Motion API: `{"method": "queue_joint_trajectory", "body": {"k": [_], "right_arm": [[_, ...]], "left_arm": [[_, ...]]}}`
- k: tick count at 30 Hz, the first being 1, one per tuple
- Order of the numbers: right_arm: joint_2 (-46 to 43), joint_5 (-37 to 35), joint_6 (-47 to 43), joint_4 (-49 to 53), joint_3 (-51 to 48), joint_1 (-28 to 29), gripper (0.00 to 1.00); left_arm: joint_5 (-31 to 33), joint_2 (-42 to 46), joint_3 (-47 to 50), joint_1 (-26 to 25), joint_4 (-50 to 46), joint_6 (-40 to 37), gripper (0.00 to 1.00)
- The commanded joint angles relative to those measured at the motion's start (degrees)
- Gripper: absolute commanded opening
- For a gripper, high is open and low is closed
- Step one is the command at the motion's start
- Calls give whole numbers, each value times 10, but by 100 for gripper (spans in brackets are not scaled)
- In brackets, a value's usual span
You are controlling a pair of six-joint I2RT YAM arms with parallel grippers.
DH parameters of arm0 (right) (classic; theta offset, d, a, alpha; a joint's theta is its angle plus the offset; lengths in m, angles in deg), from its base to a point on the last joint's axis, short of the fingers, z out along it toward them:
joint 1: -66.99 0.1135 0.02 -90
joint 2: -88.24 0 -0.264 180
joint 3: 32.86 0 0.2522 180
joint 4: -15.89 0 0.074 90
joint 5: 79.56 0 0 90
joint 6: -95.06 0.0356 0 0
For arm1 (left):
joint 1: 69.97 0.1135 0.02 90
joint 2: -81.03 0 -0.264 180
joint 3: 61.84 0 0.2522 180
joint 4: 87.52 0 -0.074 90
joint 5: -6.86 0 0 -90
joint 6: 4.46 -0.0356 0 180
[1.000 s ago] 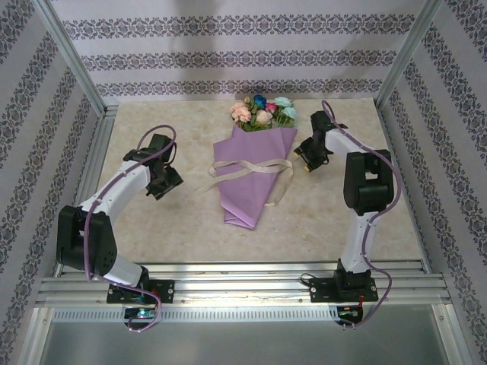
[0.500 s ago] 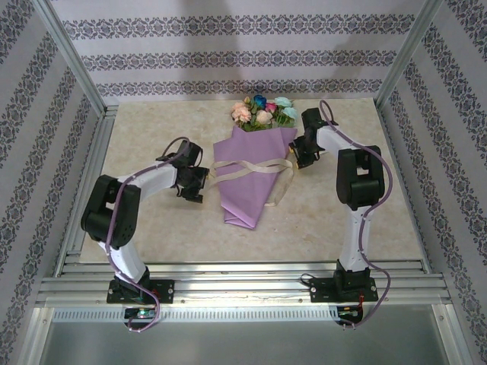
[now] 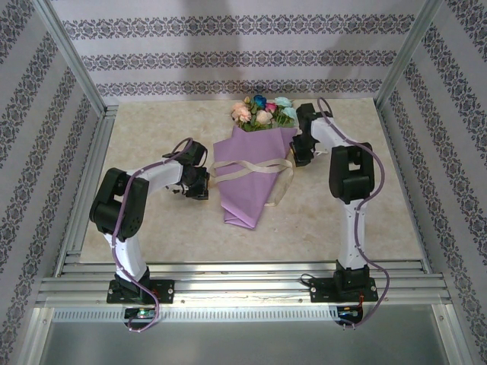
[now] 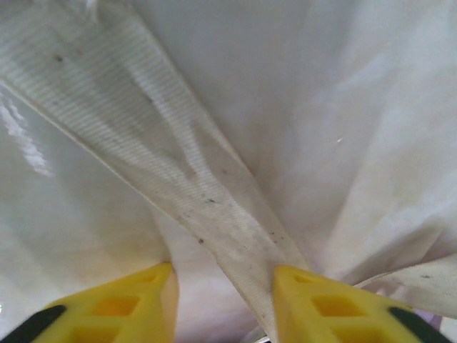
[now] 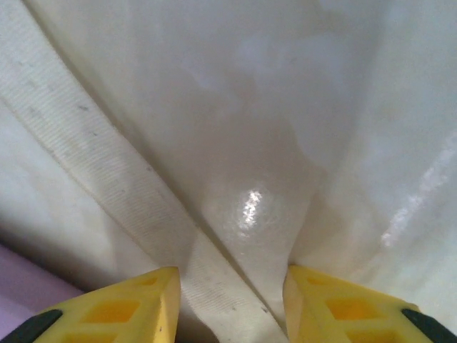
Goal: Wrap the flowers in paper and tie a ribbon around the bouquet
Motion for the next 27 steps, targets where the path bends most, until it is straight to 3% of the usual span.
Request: {"method": "queue_joint_trajectory", "body": {"k": [1,5,9,12,20,27], "right_arm": [[78,-9,-10,43,75,19,41],[116,-16,-29,93,137,22,37],[115,-24,-37,105,134,18,18],[87,-42,-39,93,93,9,1],[-55,-136,-80,21,-52,-43,0],[-176,-161,-143,-37,-203,-135,0]], "left_arm": [[36,-28,10,8,111,6,29],[36,-16,21,23,118,-13,13],[30,-1,28,33,122,-29,3],[30,12,36,40,125,-41,0],[32,52,55,90,109,-90,0],[22,90,83,155,87,-125,0]]}}
